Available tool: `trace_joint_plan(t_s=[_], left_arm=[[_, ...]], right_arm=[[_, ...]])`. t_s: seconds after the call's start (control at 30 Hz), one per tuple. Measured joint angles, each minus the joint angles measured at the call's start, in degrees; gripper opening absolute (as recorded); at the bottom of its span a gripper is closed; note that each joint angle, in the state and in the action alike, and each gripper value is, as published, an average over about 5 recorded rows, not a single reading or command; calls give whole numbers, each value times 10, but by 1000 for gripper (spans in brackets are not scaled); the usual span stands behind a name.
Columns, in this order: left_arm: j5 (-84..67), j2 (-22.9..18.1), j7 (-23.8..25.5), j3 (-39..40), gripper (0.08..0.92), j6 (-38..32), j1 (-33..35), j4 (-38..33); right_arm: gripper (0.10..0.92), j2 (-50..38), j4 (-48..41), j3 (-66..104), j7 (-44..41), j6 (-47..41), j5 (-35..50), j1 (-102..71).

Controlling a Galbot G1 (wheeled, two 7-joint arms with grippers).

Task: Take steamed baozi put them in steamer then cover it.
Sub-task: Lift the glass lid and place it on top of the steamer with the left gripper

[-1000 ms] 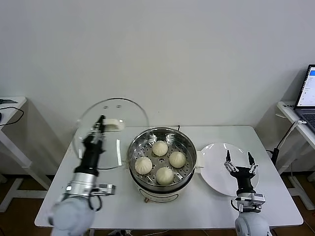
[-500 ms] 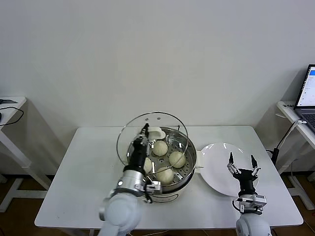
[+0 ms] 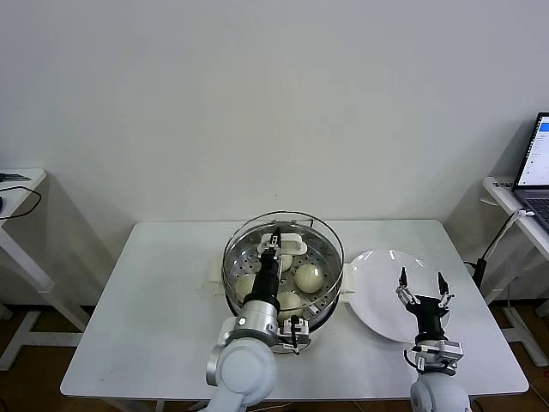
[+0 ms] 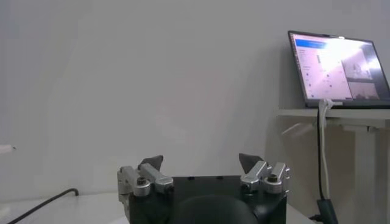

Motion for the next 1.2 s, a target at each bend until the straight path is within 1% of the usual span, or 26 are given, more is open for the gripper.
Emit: trace_joint_plan(t_s=[0.23, 1.2], left_arm=[[21, -11, 4, 2, 185, 2, -3, 16], [80, -20, 10, -1, 185, -3, 14, 32]], right_arm=[[823, 1, -2, -1, 0, 0, -1, 2], [823, 3, -9, -5, 0, -1, 1, 11]])
